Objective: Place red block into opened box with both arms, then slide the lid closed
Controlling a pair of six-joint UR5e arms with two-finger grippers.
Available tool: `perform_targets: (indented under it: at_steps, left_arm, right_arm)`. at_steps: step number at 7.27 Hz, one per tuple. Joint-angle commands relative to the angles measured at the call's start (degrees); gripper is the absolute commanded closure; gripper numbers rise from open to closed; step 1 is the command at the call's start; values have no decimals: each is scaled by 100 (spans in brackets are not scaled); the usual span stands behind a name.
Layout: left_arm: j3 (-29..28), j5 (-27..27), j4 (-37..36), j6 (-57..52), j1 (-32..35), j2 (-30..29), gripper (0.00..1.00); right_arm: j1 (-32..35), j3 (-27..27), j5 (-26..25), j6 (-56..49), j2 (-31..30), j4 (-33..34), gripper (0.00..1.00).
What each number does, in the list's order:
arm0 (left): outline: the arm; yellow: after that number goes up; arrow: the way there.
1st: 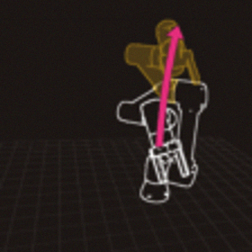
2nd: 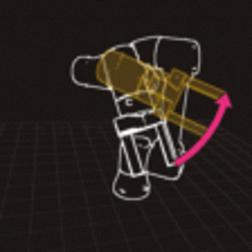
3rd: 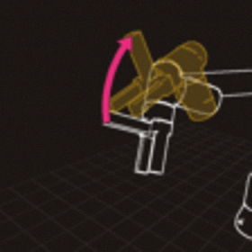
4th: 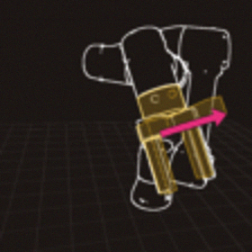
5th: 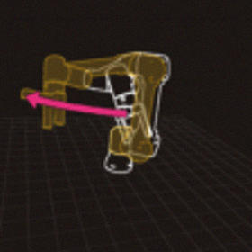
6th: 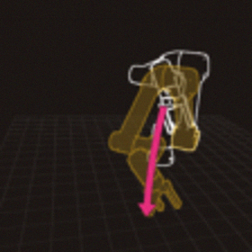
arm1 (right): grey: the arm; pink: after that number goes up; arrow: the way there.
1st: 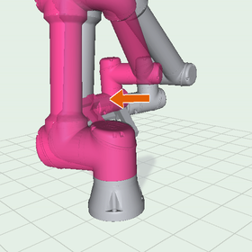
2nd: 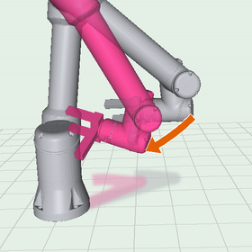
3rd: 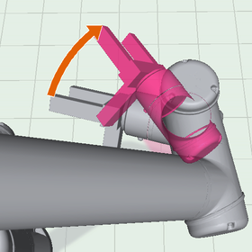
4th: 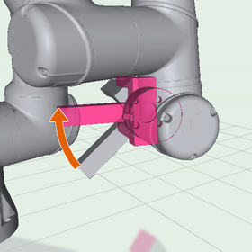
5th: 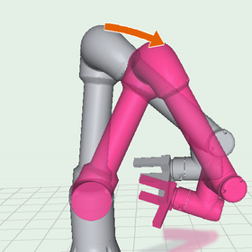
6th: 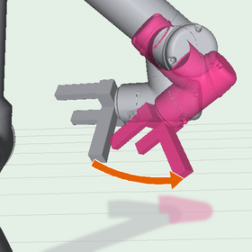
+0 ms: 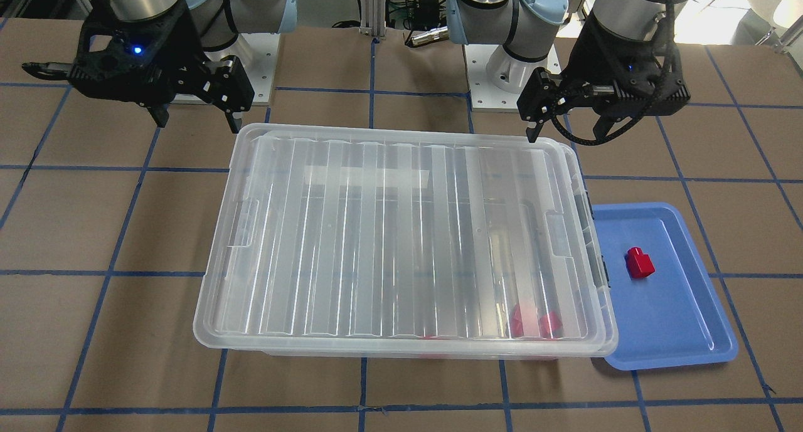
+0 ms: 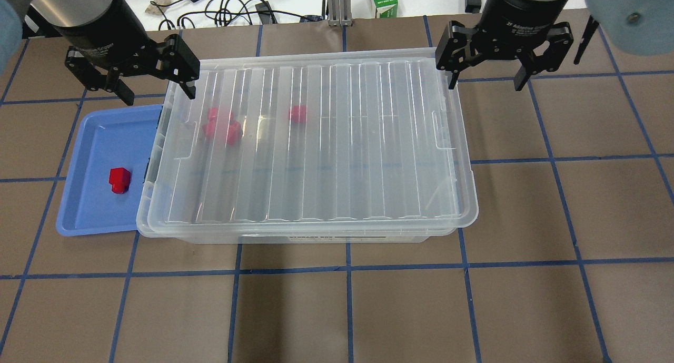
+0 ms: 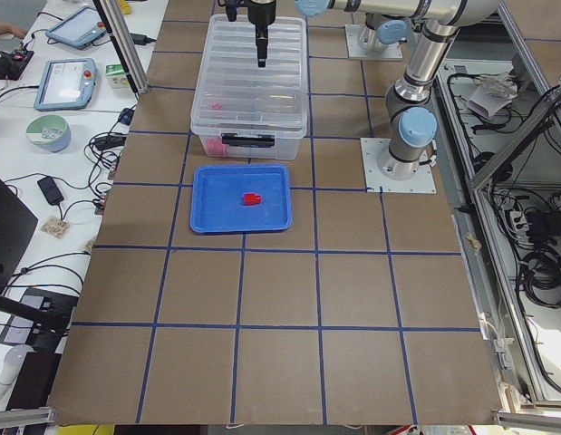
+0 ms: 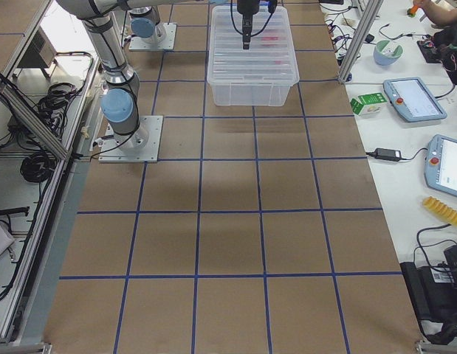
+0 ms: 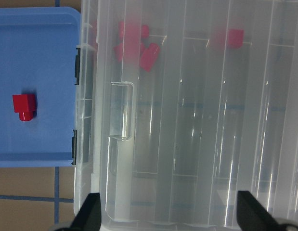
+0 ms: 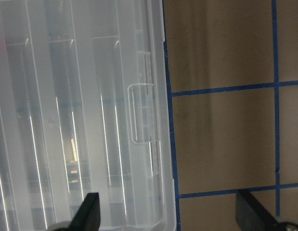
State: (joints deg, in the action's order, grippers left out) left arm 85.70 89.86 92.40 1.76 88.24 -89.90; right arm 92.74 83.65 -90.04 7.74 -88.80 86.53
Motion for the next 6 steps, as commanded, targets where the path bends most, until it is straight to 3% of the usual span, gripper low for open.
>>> perform_targets:
  at_steps: [1,2,4,6]
  left_arm:
    - [17,5,-3,0,0,7,0]
    - [17,-3,-3,0,0,16,0]
    - [26,-4,-3,0,0,7,0]
    - [26,-12,-12,9,0,7,0]
  right_arm:
    - [-186,334,-14,-150,46,370,0]
    - [-186,598,-5,-80,352,591,4]
    - [-177,959,-14,-149,723,1302,1]
    - [-186,1075,-40,-185,1013,1533,0]
